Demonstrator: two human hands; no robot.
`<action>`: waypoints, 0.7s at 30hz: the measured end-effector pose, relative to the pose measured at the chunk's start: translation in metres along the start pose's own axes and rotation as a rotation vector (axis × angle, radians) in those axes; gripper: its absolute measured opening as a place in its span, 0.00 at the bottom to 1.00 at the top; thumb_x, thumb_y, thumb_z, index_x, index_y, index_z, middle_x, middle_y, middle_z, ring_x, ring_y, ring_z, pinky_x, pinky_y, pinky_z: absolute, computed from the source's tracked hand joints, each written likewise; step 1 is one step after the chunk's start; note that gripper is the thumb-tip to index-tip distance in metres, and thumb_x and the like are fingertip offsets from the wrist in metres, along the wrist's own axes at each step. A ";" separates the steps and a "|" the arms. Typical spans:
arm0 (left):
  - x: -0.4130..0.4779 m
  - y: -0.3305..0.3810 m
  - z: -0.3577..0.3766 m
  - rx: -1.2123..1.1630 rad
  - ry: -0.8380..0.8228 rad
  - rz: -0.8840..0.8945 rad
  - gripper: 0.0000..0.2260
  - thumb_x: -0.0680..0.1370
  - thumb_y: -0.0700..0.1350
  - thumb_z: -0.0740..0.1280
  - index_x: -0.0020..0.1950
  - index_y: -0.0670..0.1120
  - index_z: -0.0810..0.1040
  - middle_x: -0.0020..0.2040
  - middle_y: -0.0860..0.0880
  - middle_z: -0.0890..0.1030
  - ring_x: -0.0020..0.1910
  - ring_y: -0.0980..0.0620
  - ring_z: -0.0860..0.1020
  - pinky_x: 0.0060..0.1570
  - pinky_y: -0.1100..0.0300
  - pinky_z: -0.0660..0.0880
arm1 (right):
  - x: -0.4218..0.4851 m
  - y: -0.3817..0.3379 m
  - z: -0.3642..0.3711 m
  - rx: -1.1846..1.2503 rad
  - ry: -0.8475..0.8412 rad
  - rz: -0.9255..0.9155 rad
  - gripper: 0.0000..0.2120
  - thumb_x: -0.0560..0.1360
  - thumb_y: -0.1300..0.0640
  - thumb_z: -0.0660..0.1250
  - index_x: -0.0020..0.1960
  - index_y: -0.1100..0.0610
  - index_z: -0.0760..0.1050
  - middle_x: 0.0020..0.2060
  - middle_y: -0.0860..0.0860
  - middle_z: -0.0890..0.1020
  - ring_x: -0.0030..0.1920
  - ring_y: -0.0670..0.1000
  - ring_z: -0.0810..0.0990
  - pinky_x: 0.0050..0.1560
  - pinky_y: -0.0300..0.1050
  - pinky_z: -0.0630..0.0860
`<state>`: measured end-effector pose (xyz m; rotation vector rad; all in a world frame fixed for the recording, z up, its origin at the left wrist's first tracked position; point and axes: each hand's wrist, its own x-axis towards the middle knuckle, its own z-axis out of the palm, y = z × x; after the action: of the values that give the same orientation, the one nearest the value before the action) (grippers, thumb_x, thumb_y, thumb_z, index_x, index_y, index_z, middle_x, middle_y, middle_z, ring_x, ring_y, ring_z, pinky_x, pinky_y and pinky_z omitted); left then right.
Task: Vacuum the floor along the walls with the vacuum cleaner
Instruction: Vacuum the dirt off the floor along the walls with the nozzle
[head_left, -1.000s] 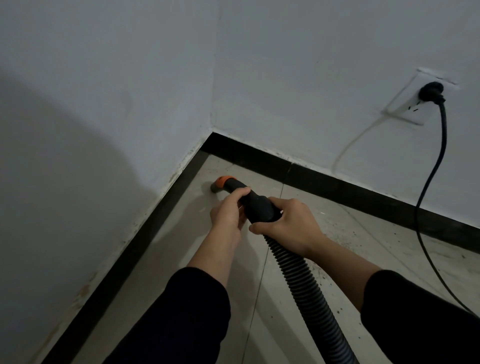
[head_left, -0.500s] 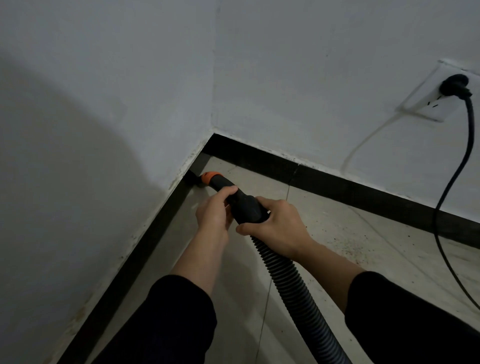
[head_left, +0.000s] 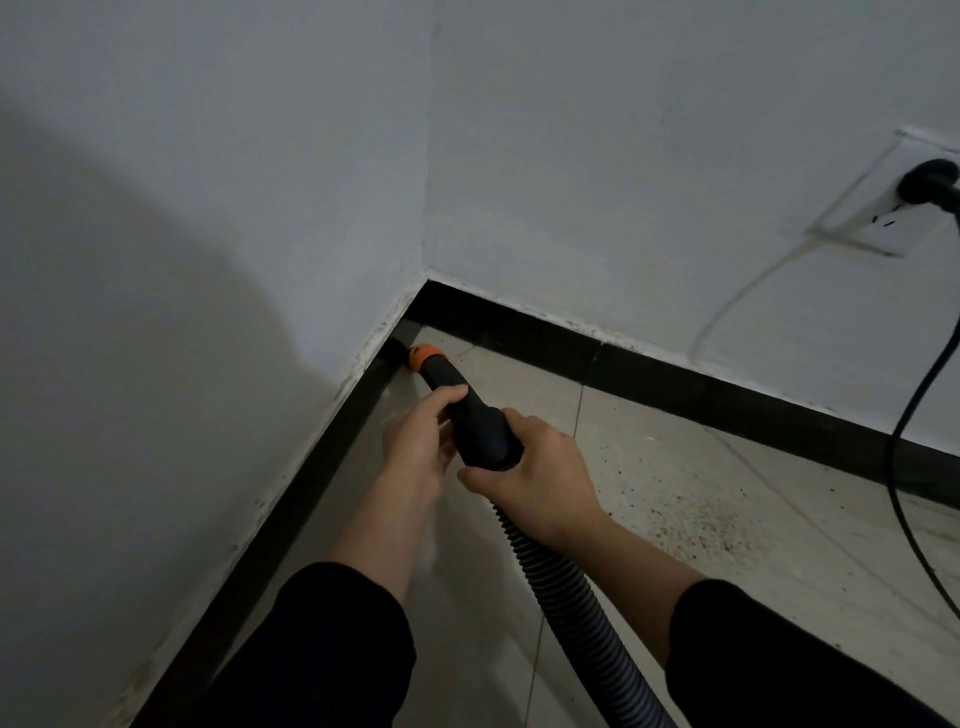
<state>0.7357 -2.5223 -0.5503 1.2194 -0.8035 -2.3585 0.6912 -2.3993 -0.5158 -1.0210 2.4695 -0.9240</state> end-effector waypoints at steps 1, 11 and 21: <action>0.002 0.000 0.000 0.008 -0.006 0.003 0.18 0.72 0.43 0.73 0.61 0.41 0.79 0.52 0.44 0.83 0.48 0.49 0.83 0.35 0.62 0.78 | 0.000 0.001 0.001 -0.001 0.007 -0.004 0.15 0.65 0.48 0.73 0.48 0.50 0.74 0.38 0.47 0.78 0.37 0.45 0.77 0.38 0.46 0.78; 0.010 -0.003 0.001 -0.009 0.007 0.029 0.16 0.72 0.43 0.73 0.59 0.42 0.79 0.52 0.44 0.82 0.50 0.47 0.82 0.42 0.59 0.79 | 0.001 0.004 0.005 0.010 0.074 -0.038 0.14 0.67 0.47 0.72 0.50 0.49 0.73 0.39 0.46 0.77 0.37 0.45 0.76 0.39 0.46 0.78; 0.022 -0.001 0.000 0.042 -0.034 0.048 0.17 0.73 0.43 0.72 0.61 0.41 0.79 0.54 0.42 0.82 0.51 0.47 0.82 0.40 0.60 0.78 | 0.007 0.008 0.013 -0.002 0.081 -0.047 0.17 0.69 0.47 0.71 0.54 0.49 0.72 0.42 0.45 0.75 0.39 0.44 0.75 0.41 0.43 0.77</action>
<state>0.7235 -2.5337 -0.5649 1.1660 -0.8872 -2.3413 0.6888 -2.4060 -0.5309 -1.0669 2.5225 -0.9955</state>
